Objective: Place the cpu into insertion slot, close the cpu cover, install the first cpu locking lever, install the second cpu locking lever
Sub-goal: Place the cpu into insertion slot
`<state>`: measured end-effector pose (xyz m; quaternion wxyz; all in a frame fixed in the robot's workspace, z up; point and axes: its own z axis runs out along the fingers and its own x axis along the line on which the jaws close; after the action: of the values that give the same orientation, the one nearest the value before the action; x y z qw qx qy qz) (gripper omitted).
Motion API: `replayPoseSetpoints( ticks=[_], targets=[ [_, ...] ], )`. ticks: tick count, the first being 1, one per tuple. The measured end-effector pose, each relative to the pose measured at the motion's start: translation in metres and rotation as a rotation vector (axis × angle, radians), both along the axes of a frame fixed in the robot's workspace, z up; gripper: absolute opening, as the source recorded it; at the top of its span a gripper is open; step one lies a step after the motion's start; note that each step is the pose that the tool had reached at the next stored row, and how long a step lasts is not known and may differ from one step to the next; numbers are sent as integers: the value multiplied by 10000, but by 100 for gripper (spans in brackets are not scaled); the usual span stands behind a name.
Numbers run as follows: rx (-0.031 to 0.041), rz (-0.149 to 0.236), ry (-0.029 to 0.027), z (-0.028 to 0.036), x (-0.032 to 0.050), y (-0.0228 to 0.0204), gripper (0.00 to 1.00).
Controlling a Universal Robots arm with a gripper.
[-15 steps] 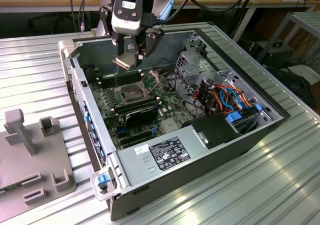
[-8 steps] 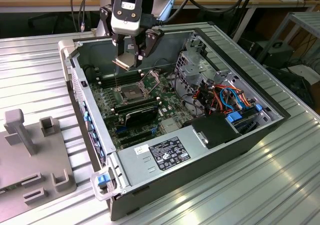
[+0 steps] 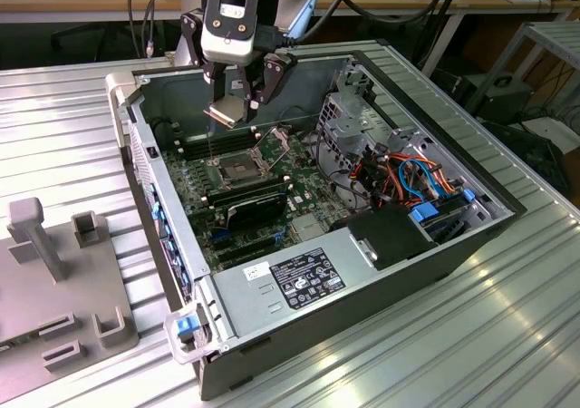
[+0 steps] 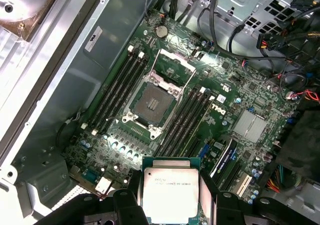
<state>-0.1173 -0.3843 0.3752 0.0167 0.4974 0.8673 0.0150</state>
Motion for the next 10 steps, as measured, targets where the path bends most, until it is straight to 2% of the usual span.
replayPoseSetpoints(
  ticks=[7, 10],
  targets=[
    [0, -66, 0, -2, 0, 0, 55],
    [1, -470, 0, -9, 0, 0, 55]
  ],
)
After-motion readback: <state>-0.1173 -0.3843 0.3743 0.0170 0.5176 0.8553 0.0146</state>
